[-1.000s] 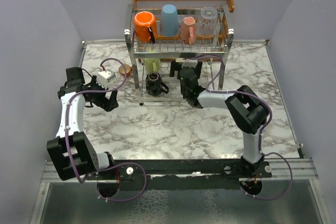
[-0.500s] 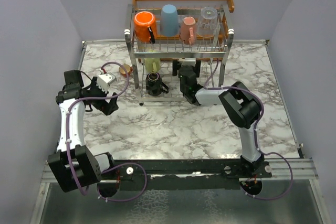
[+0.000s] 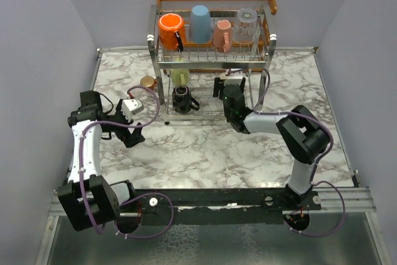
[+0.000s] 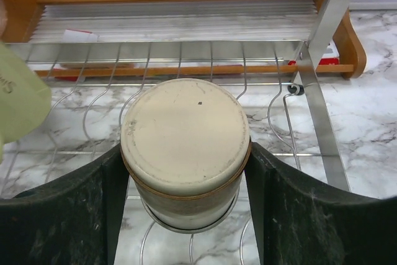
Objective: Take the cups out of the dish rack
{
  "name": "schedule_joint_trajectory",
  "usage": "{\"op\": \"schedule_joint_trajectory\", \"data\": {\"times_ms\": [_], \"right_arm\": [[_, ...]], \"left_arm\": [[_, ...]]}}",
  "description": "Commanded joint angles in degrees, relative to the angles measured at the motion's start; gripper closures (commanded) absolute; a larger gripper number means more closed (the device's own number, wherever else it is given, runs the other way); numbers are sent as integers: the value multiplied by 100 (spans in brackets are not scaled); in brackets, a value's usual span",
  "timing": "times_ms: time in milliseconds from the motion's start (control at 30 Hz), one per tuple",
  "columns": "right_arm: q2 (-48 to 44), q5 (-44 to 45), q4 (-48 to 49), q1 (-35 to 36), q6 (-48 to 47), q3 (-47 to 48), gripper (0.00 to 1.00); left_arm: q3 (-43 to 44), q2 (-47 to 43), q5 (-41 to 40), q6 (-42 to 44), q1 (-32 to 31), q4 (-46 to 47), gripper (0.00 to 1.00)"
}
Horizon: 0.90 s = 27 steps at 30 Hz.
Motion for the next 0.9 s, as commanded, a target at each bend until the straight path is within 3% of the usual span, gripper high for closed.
{"op": "schedule_joint_trajectory", "data": {"times_ms": [0,167,333,533,667,867], "right_arm": [[-778,-220,-54,211,346,-383,49],[-1693,-323,-464,504,935,-965,51],[-2529,-593,-1142,984,1553,-1333,52],[-3270,-1683,-2227,1294,2630,-1254,54],[-3679,-2805,-2021,1296,3368,-1614,54],[-3525,-4336,-867,1296,4524,-2084,55]], "left_arm": [[94,-249,830,1194,-133,-1019,3],[-108,-583,824,1141,-426,-802,2],[-340,-855,688,509,-1036,-179,1],[-719,-1187,697,-445,-1715,1092,1],[-793,-1202,938,-720,-1977,1676,1],[-756,-1148,1229,-1359,-2250,2434,1]]}}
